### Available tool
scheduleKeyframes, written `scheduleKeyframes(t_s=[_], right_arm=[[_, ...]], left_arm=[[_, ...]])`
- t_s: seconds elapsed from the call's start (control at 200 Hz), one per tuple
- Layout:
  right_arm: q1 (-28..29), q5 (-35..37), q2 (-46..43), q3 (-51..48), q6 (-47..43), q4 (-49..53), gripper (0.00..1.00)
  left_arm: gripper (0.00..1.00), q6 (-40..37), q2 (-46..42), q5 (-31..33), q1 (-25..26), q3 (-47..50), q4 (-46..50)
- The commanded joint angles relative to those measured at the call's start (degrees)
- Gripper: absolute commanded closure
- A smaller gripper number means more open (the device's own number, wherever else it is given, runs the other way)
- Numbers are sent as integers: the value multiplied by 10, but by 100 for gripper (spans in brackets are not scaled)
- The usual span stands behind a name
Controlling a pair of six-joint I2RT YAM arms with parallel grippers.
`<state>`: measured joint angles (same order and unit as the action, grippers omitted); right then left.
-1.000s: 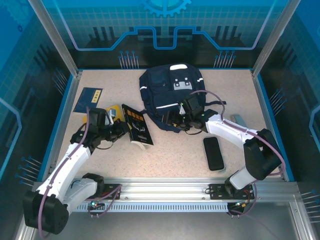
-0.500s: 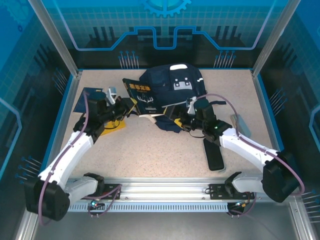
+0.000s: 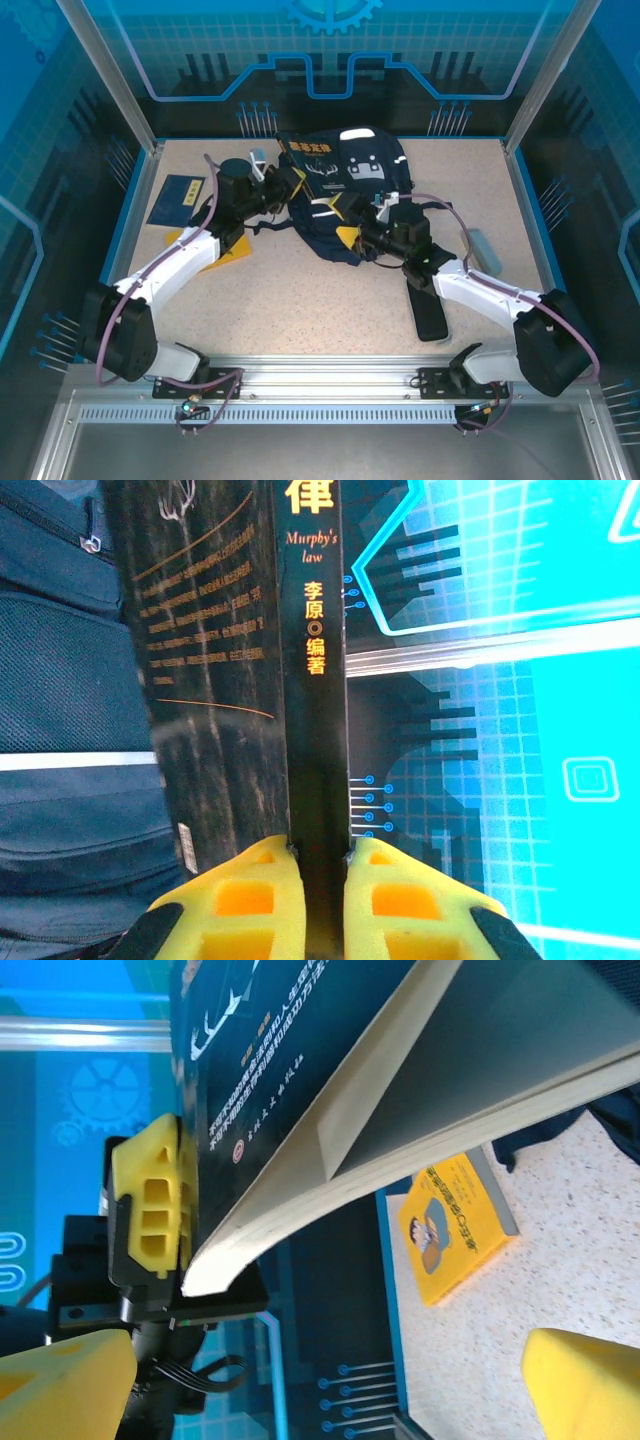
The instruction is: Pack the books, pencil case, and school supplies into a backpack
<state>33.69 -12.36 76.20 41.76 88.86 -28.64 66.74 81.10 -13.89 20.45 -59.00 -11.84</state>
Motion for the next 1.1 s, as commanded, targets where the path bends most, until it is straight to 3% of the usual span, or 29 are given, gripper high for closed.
scheduleKeyframes(t_s=[0.0, 0.17, 0.395, 0.665, 1.036, 1.096], right_arm=[[0, 32, 28, 19, 62, -58, 0], [-20, 9, 102, 70, 124, -128, 0], [-22, 48, 146, 79, 164, -150, 4], [-26, 68, 153, 66, 161, -148, 33], [-28, 81, 128, 67, 93, -97, 84], [-31, 86, 117, 69, 64, -71, 90]], left_arm=[[100, 23, 0, 25, 9, -26, -85], [100, 37, 0, 34, 17, -12, -97], [100, 46, -23, 38, 18, 19, -100], [100, 46, -62, 40, 17, 51, -79], [100, 15, -109, 22, 18, 97, -21], [81, -4, -116, 20, 18, 97, 19]])
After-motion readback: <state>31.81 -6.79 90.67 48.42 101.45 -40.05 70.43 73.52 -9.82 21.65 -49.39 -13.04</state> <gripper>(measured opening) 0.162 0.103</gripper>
